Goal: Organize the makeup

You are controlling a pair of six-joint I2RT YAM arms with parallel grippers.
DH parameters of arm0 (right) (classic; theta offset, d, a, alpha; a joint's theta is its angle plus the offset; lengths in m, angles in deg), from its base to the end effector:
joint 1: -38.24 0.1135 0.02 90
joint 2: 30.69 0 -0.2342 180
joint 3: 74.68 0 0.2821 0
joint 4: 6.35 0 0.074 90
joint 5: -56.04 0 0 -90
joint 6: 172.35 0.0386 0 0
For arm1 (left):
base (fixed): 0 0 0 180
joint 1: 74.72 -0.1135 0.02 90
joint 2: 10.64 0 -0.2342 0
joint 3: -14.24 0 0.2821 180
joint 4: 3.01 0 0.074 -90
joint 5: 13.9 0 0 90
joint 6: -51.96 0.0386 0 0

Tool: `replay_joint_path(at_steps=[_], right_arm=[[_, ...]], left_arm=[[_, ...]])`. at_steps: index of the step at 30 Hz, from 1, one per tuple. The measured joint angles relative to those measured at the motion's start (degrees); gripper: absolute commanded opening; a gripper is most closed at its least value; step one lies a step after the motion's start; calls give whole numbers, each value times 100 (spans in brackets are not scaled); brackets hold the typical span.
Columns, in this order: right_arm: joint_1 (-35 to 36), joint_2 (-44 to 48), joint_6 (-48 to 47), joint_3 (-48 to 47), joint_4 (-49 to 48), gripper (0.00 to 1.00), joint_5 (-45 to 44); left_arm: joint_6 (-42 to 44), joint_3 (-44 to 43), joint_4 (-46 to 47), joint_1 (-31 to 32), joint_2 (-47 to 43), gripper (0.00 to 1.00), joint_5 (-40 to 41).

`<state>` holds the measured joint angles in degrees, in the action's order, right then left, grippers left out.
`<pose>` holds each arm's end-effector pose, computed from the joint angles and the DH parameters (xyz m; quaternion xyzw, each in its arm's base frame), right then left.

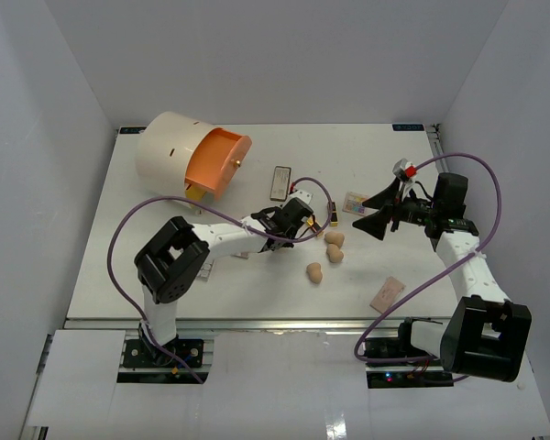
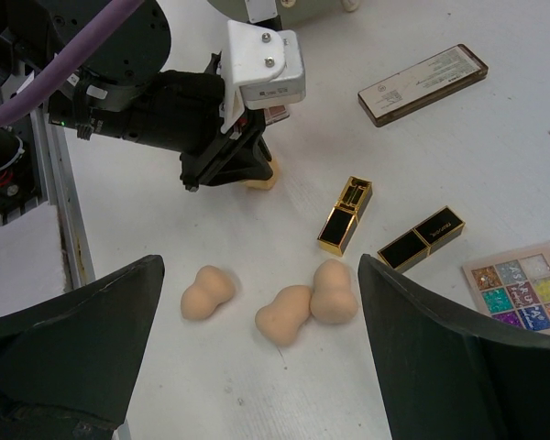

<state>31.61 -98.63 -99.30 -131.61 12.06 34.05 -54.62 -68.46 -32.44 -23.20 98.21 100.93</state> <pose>0.2882 0.0025 0.2332 -0.3453 0.6875 0.3873 0.5080 0.2681 -0.3113 0.1209 0.2194 0.9090 0.0084 0.3544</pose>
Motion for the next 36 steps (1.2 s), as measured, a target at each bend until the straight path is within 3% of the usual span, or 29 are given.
replay_joint_path(at_steps=[3,5,12,18,22,26,36], right_arm=[[-39,-4,1,0,2,93,28],[-64,-5,2,0,2,92,53],[-95,-5,5,0,18,92,143],[-142,-5,21,0,20,92,204],[-155,-5,22,0,23,92,245],[-156,-5,24,0,28,92,265],[-156,-57,26,0,43,92,287]], left_arm=[[21,-9,-12,-9,17,2,1],[6,-11,-22,-9,14,0,-14],[2,-12,-259,-15,-376,0,-297],[37,-241,-486,-189,-1878,0,-634],[92,-753,-429,-825,-2776,0,-898],[190,-1233,-404,-1705,-3118,0,-942],[562,-2107,-686,-2715,-2123,1,-1101]])
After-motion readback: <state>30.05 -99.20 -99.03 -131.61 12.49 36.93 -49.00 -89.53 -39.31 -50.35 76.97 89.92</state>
